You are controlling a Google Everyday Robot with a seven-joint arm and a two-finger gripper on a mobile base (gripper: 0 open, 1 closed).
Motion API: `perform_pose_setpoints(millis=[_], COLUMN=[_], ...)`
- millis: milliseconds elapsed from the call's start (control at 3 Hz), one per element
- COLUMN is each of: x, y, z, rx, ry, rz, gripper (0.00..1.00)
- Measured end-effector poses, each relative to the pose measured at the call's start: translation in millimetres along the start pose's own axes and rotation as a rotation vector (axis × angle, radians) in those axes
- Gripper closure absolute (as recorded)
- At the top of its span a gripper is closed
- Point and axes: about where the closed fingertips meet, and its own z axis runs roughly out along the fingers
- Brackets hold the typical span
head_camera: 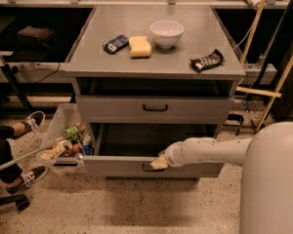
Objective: Open middle drawer
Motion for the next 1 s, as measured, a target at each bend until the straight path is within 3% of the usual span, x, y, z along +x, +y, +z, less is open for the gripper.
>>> perform_pose_setpoints(millis=[1000], x=[2.8], y=[4.6], z=[-3.7], rx=[0.006], ry=[0.003], rz=[0.011], gripper=[1.00])
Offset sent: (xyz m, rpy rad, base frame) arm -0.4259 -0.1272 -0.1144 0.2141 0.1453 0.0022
